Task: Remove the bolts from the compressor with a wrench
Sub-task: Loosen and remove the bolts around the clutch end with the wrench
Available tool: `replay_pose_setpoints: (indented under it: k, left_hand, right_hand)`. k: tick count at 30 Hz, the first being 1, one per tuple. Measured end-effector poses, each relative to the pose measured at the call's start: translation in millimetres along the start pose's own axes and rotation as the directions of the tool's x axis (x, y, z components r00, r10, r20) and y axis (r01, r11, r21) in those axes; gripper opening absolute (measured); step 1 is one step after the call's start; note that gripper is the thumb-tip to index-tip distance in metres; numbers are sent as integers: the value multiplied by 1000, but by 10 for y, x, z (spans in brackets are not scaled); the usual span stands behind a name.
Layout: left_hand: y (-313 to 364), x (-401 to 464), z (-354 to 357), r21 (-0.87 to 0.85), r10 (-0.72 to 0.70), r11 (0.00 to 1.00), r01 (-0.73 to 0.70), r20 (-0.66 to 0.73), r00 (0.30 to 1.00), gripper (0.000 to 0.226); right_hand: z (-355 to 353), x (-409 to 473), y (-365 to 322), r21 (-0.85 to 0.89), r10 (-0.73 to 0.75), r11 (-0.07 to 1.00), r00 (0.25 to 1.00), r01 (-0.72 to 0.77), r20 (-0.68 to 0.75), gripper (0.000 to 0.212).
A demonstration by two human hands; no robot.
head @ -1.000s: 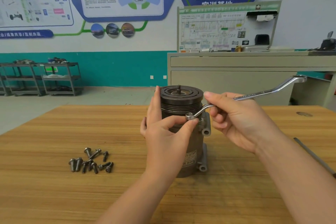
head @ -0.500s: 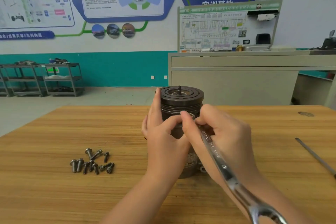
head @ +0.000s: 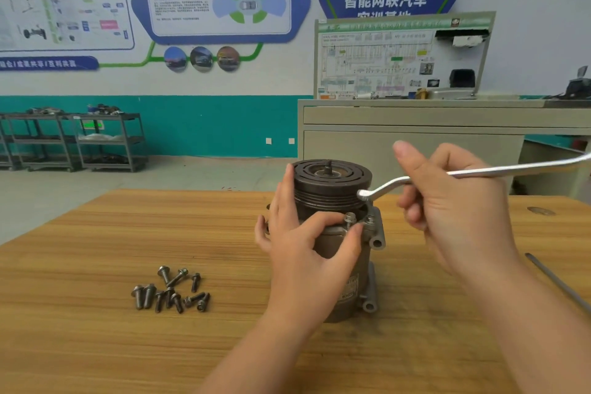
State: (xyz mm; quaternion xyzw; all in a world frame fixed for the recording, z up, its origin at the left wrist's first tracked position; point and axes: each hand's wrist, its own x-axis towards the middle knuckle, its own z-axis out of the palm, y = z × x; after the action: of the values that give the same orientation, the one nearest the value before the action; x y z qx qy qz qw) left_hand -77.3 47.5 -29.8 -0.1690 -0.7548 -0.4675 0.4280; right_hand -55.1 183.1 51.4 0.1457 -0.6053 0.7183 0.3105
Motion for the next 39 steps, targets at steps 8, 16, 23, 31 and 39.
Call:
replay_pose_setpoints:
  k: [8, 16, 23, 31, 39]
  left_hand:
    - [-45, -4, -5, 38, 2, 999, -3, 26, 1000, 25]
    - [30, 61, -42, -16, -120, 992, 122, 88, 989, 61]
    - [-36, -10, -29, 7, 15, 1000, -15, 30, 999, 25]
    - [-76, -23, 7, -16, 20, 1000, -20, 10, 1000, 22]
    - [-70, -13, 10, -33, -9, 999, 9, -8, 1000, 23]
  right_hand:
    - [204, -240, 53, -450, -271, 857, 962, 252, 25, 49]
    - [403, -481, 61, -744, -485, 411, 817, 528, 312, 44]
    - [109, -452, 210, 62, 150, 987, 988, -147, -41, 21]
    - [-48, 55, 158, 372, 521, 750, 835, -547, 176, 17]
    - [90, -234, 98, -256, -218, 947, 973, 193, -74, 43]
